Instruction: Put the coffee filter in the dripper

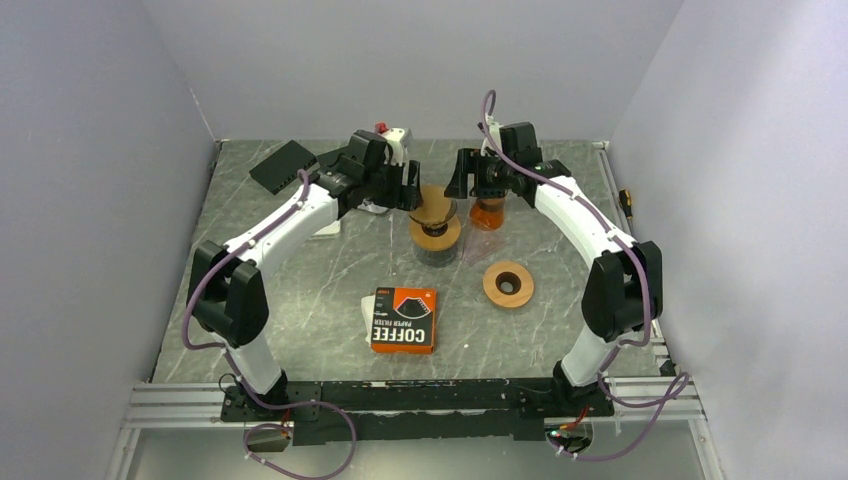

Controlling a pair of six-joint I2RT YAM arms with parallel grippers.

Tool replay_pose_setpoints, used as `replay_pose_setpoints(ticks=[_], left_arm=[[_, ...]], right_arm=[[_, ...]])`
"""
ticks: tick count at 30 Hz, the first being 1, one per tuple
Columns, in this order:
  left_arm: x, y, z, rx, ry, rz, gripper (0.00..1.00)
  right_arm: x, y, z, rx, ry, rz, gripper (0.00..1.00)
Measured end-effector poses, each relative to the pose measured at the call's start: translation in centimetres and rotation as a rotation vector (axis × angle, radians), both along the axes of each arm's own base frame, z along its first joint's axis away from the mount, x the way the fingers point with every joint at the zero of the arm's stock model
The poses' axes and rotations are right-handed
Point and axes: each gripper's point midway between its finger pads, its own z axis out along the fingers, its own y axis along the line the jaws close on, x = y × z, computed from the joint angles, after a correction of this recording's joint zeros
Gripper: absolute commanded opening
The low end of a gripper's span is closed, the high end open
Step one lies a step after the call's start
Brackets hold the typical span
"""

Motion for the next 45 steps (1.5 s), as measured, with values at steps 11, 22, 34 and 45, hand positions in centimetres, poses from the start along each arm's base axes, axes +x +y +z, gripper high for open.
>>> replay_pose_setpoints(ticks=[11,22,34,45], left_arm=[[0.4,0.5,-0.8,0.005,0.023,0.019,0.71],[0.5,0.1,-3.6,0.021,0.083,0.009,0.70],[0.4,-0.1,-4.5,0.021,0.103,0.004,0.75],[0.3,-0.1,-3.8,0.005,0.098,0.008,0.88]], right_arm=[[-0.4,0.2,-1.1,0.014,0.032,0.002,0.65],[-1.3,-0.2,-3.3,-0.004,0.082,-0.001,0.62],[-1.3,-0.3,-3.5,-0.004,0.082,-0.002,0.63],[-1.3,-0.3,-3.5,-0.003,0.080,-0.002,0.63]])
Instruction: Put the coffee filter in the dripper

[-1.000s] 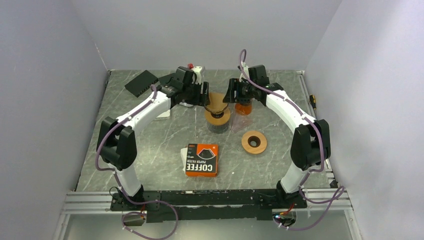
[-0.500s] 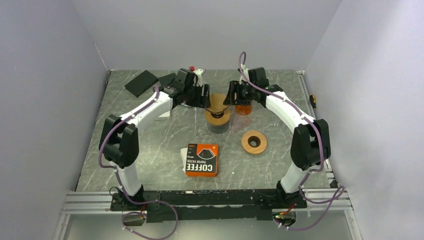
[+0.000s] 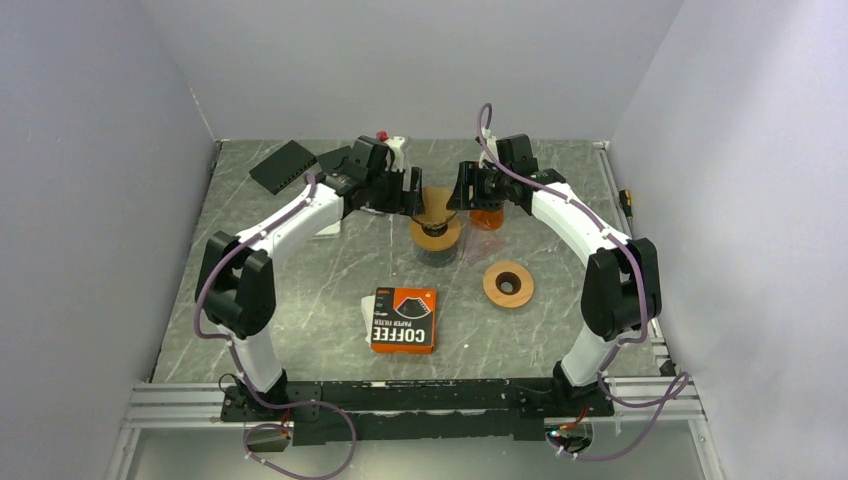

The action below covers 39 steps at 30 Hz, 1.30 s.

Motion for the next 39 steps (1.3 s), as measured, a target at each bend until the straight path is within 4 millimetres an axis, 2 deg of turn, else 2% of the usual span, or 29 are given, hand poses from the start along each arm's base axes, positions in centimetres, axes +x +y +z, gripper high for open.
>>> replay_pose_setpoints(ticks=[3,8,11,15,21,25,32,39], left_arm=[[-0.2,0.2,1.3,-0.029,-0.016,0.004,0.87],[-0.6,0.9,4.0,-0.124,-0.036,0.016,0.78],[-0.6,1.5,4.6,-0.175,-0.027,0.026,0.71],[-0.5,2.0,4.3,-0.199,-0.003,0.036,0.63],[-1.1,1.3,4.2,-0.222,0.019,-0.002,0.57],[-1.0,1.0,3.3,-0.223,0.038,-0.013,0.52],[-0.6,0.7,1.3,-0.211,0.078,-0.016,0.51],[-0.4,0.2,0.6,-0.224,0.091,-0.031,0.50]], right_arm=[[0.0,0.0,0.0,0.000,0.000,0.000,0.64],[0.0,0.0,0.0,0.000,0.000,0.000,0.64],[0.0,0.0,0.0,0.000,0.000,0.001,0.64],[0.0,0.0,0.0,0.000,0.000,0.001,0.64],[0.0,0.0,0.0,0.000,0.000,0.001,0.64],[0.0,0.0,0.0,-0.001,0.000,0.001,0.64],[0.0,0.0,0.0,-0.001,0.000,0.002,0.64],[0.0,0.1,-0.3,0.000,0.008,0.004,0.64]])
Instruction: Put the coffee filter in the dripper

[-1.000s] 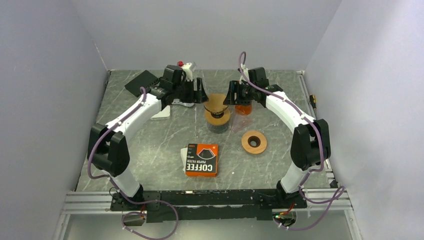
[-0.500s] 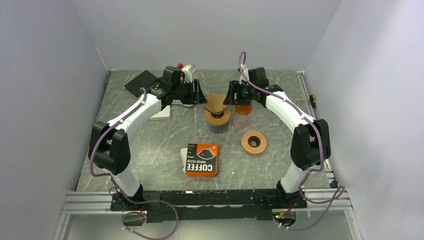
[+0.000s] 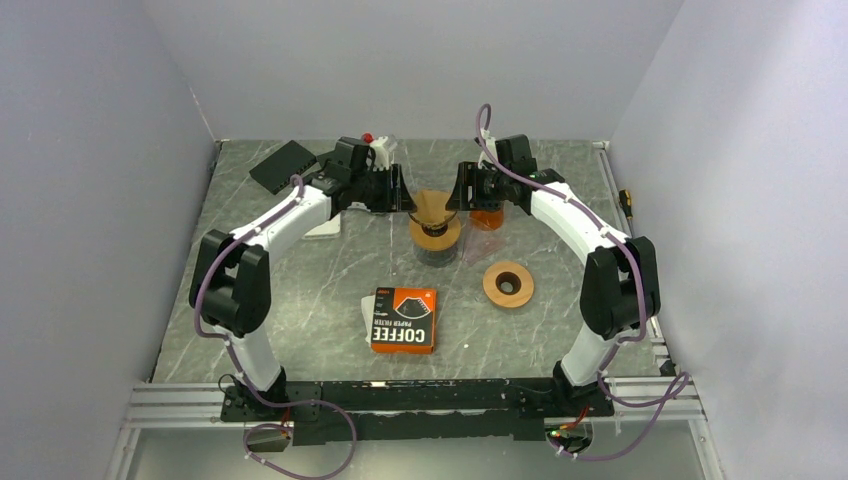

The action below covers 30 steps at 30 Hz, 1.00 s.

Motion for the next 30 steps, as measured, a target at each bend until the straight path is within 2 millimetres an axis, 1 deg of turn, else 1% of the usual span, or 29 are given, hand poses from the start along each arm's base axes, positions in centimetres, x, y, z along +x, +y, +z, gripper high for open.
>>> replay_pose_setpoints(ticks=[5,18,21,26,30], left_arm=[[0.2,-0.1,-0.2,0.002,0.002,0.001,0.50],[0.4,0.3,-0.4,0.027,0.001,0.015,0.57],[0.4,0.4,-0.4,0.031,0.000,0.016,0.59],[0.4,0.4,-0.4,0.034,-0.003,0.012,0.61],[0.4,0.4,-0.4,0.034,-0.004,0.011,0.66]], right_arm=[[0.0,0.0,0.0,0.000,0.001,0.000,0.64],[0.0,0.2,0.2,0.009,-0.003,0.006,0.68],[-0.2,0.3,0.8,0.023,-0.012,0.014,0.70],[-0.3,0.7,3.0,0.065,-0.056,0.021,0.70],[-0.2,0.9,4.0,0.086,-0.080,0.023,0.70]])
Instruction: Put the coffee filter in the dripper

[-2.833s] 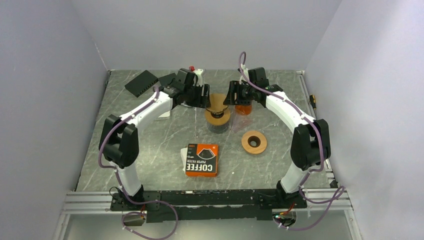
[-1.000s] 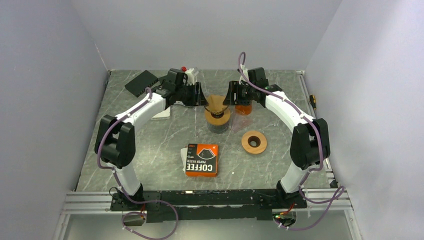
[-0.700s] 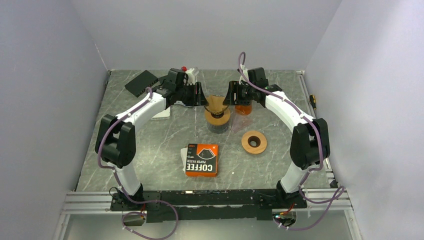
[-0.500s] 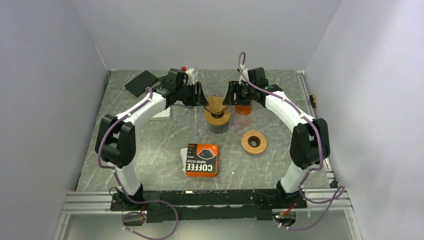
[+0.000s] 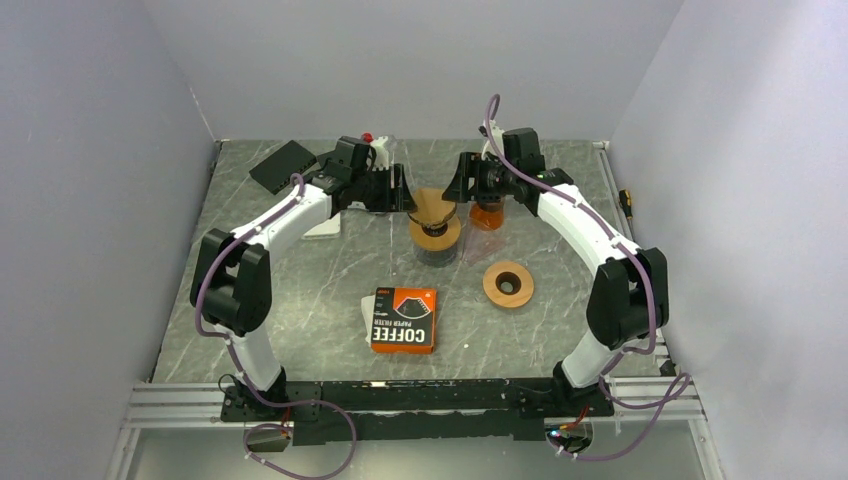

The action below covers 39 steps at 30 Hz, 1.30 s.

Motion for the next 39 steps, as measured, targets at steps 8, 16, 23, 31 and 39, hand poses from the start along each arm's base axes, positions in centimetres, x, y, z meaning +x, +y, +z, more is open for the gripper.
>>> replay_pose_setpoints(ticks=[8,16,23,31,39], left_arm=[[0.1,0.2,0.8,0.004,-0.032,0.003,0.82],[-0.1,0.9,5.5,-0.033,-0.164,0.028,0.88],[-0.4,1.9,7.2,-0.028,-0.247,0.060,0.98],[-1.3,4.4,7.5,0.023,-0.324,0.140,1.00],[-2.1,6.7,8.2,0.070,-0.390,0.215,1.00]], right_arm=[[0.1,0.0,0.2,0.013,-0.001,-0.003,0.72],[0.1,0.0,0.3,0.017,0.001,-0.005,0.73],[0.0,-0.2,1.3,0.026,-0.024,-0.009,0.76],[-0.2,-1.0,2.2,0.040,-0.053,-0.029,0.81],[-0.4,-1.5,1.8,0.046,-0.044,-0.043,0.86]])
